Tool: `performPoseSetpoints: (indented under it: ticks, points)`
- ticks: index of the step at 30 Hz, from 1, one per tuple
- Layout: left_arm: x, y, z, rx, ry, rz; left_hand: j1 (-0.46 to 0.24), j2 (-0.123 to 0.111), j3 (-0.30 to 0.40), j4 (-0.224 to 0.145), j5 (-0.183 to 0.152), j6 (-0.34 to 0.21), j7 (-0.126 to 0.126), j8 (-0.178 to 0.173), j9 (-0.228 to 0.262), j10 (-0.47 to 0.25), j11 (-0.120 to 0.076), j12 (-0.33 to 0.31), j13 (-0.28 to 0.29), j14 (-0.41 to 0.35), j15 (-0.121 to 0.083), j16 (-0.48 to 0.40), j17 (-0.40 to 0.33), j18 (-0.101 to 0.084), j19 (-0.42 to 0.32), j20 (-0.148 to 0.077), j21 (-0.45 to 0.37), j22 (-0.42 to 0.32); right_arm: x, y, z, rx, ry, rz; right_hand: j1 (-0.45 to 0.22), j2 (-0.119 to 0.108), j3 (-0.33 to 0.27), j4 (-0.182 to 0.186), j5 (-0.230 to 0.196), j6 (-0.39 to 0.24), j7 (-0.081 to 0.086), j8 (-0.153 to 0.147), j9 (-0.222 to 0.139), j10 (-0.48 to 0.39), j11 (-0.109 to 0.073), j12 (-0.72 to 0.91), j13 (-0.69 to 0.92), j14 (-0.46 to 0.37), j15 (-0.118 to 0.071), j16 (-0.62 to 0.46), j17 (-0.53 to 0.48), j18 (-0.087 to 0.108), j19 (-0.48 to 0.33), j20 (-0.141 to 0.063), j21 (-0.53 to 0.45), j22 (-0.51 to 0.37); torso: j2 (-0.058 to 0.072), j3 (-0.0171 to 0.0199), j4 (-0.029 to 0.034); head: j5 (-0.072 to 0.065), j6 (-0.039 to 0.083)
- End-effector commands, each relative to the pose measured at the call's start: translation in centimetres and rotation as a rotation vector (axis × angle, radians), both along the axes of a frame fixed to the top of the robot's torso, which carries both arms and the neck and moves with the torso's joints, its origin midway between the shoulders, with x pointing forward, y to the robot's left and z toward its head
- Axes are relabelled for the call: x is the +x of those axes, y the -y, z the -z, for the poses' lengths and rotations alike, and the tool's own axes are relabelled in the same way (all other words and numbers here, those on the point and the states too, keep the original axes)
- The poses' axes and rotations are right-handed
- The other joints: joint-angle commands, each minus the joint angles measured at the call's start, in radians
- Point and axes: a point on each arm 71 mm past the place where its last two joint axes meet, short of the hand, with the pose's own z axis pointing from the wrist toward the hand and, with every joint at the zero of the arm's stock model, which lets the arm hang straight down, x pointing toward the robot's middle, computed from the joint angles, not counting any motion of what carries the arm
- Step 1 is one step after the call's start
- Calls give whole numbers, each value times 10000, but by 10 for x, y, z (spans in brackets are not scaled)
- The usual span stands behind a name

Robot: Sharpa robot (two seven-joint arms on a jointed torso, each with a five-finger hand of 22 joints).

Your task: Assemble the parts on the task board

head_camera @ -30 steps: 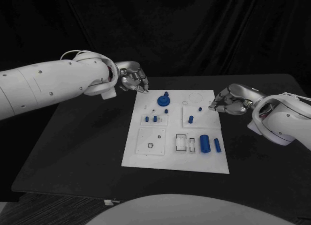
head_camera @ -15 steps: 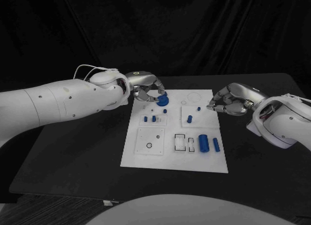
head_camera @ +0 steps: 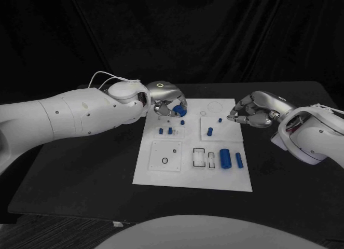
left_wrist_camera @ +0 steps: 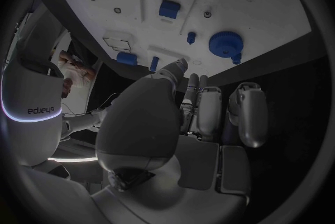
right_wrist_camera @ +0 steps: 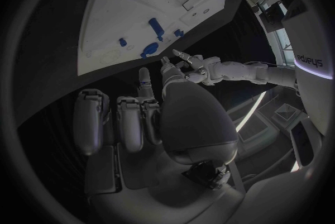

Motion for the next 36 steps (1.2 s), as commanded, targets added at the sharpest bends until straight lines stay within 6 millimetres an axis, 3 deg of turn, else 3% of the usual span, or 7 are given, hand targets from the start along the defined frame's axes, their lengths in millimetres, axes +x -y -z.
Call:
performPoseSetpoints:
  ticks: [1, 3, 12, 29, 33, 36]
  points:
    - [0, 4, 6, 501, -140, -24, 66, -118, -422, -47, 146, 671, -55, 7, -530, 409, -47, -233, -784, 210, -58, 218, -283, 160, 358, -3, 323, 2021, -1, -1, -1, 97, 147, -24, 155, 66, -109, -10, 167, 76, 9, 153, 141, 1004, 38, 166, 2760, 993, -22, 200, 2766, -87, 465, 51, 119, 2273, 3, -17, 4, 21, 2]
    - [1, 6, 9, 589, -259, -60, 105, -123, -359, -120, 361, 702, -32, -40, -608, 505, -30, -254, -910, 225, -66, 240, -298, 135, 407, -9, 424, 2055, -1, -2, -1, 98, 143, -36, 155, 66, -109, -10, 167, 76, 9, 153, 141, 1004, 38, 166, 2760, 993, -22, 200, 2766, -87, 465, 51, 119, 2273, 2, -20, -5, 24, 2]
    - [0, 12, 18, 693, -476, -75, 105, -160, -211, -223, 618, 753, -26, -96, -745, 848, -33, -187, -1059, 169, -64, 189, -454, 147, 378, -9, 360, 2039, -1, -2, 0, 70, 97, -51, 158, 65, -111, -7, 167, 75, 9, 152, 140, 1004, 37, 166, 2760, 985, -24, 178, 2731, -75, 443, 48, 74, 2257, 1, -29, 4, -28, 2]
    - [-1, 20, 29, 754, -689, -26, -11, -172, -28, -239, 659, 920, -36, -78, -846, 1233, -37, -71, -1118, 126, -63, 173, -565, 148, 368, -8, 349, 2039, 1, -1, 2, 0, 24, -28, 149, 59, -125, 9, 161, 54, 15, 137, 134, 1004, 39, 166, 2760, 972, -27, 145, 2679, -59, 413, 43, 11, 2235, -8, -14, -1, -24, 2]
    - [0, 21, 31, 764, -706, -55, -3, -173, 56, -267, 721, 928, -22, -93, -882, 1369, -33, -23, -1115, 135, -63, 194, -558, 147, 369, -11, 352, 2041, 1, -1, 2, -11, 7, -29, 149, 59, -125, 9, 161, 54, 15, 137, 134, 1004, 39, 166, 2760, 972, -27, 145, 2679, -59, 413, 43, 11, 2235, -14, -16, 3, -39, 2]
    - [1, 21, 33, 812, -744, -120, 22, -213, 205, -330, 971, 849, -29, -133, -958, 1417, -28, -38, -1139, 110, -57, 177, -625, 150, 361, -12, 337, 2037, 1, -1, 2, -19, -3, -22, 147, 59, -128, 13, 160, 52, 16, 136, 133, 1004, 39, 166, 2760, 968, -27, 132, 2659, -54, 404, 43, -8, 2229, -15, -16, 4, -32, 2]
